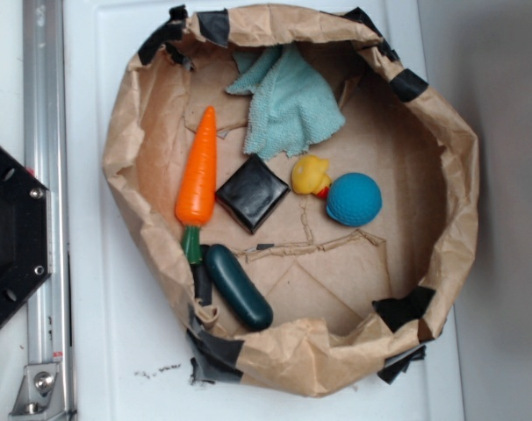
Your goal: Grab the black box.
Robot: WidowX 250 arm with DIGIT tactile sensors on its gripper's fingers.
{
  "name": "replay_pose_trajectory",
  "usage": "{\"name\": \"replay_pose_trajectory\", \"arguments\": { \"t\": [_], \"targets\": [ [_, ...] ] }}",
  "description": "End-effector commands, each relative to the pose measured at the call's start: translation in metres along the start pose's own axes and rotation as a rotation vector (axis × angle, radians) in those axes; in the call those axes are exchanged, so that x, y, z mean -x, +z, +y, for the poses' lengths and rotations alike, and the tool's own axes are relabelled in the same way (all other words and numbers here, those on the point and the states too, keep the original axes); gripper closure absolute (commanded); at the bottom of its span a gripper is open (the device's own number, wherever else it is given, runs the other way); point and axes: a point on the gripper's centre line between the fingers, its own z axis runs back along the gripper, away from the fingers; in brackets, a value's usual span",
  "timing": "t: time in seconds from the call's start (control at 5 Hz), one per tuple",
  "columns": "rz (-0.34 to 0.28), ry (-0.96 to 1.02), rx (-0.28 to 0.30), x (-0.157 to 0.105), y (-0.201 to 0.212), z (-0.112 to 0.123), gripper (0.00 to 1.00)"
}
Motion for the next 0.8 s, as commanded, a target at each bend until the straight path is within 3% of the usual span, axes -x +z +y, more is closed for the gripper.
{"name": "replay_pose_trajectory", "arguments": {
  "t": [0.0, 0.2, 0.6],
  "targets": [
    [0.000, 0.000, 0.000, 0.000, 0.000, 0.000, 0.00],
    [-0.003, 0.026, -0.055, -0.048, -0.019, 0.010, 0.00],
    [-0.081, 0.292, -0.079, -0.127, -0.081, 0.024, 0.00]
  ]
}}
